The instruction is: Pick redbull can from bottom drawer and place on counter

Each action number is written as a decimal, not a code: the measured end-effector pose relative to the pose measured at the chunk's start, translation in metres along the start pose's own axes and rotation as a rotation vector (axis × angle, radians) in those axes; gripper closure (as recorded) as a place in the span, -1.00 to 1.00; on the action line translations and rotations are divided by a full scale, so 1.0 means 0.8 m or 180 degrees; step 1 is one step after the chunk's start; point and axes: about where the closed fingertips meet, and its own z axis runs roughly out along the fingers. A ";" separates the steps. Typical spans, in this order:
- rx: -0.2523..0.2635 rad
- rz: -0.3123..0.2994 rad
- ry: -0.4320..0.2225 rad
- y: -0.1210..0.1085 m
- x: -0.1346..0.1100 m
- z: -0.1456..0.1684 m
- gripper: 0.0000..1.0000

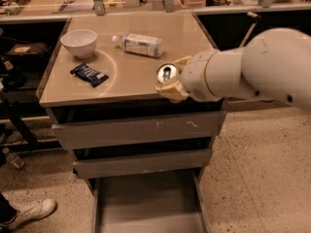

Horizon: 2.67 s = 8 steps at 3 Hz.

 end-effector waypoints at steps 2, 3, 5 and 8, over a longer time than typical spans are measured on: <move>0.0171 -0.0059 -0.0064 -0.026 -0.023 -0.018 1.00; 0.0321 -0.0014 -0.0326 -0.087 -0.071 -0.036 1.00; 0.0246 0.0145 -0.0359 -0.097 -0.070 -0.030 1.00; -0.0150 0.0409 -0.0287 -0.145 -0.067 0.037 1.00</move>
Offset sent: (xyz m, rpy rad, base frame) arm 0.0200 -0.0198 0.0595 0.0178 -0.1169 -0.0575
